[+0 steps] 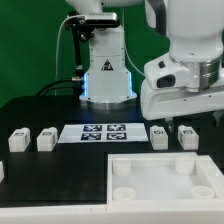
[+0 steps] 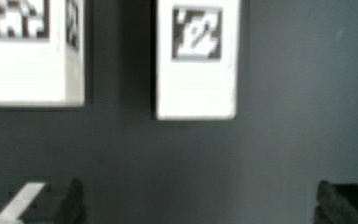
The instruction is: Assemble one leg
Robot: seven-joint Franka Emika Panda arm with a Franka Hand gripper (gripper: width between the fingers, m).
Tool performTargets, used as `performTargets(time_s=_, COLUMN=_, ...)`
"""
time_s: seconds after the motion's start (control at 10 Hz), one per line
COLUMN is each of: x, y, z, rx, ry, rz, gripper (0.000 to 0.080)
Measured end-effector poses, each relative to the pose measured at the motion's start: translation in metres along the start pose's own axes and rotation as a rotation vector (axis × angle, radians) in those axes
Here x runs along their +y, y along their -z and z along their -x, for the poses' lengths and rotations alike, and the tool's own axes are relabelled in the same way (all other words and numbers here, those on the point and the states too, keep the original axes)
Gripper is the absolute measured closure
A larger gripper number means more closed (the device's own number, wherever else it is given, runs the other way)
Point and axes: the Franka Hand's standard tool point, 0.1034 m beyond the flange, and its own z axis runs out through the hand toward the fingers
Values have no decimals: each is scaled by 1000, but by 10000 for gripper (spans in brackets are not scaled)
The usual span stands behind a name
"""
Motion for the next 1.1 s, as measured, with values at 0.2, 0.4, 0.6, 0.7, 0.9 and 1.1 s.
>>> performTargets(time_s=0.2, x=-2, y=-7, z=8, rx=-171, ry=-1, rz=0, gripper=151)
performTargets(time_s=0.4, x=-3, y=-4, z=4, rx=-333, ry=0, rz=-9, gripper=151)
performTargets(time_s=0.6, x=-5, y=-5, z=-2, rx=-330, ry=0, rz=-14, gripper=151)
performTargets(time_s=0.7, x=-5, y=-5, z=-2, rx=-331, ry=0, rz=-14, gripper=151)
performTargets(time_s=0.9, x=-2, y=-19, z=3, rx=-327, ry=-6, rz=-10, gripper=151)
performTargets(time_s=1.1, x=6, y=-39, z=18, rx=-354, ry=-22, rz=-3, gripper=151)
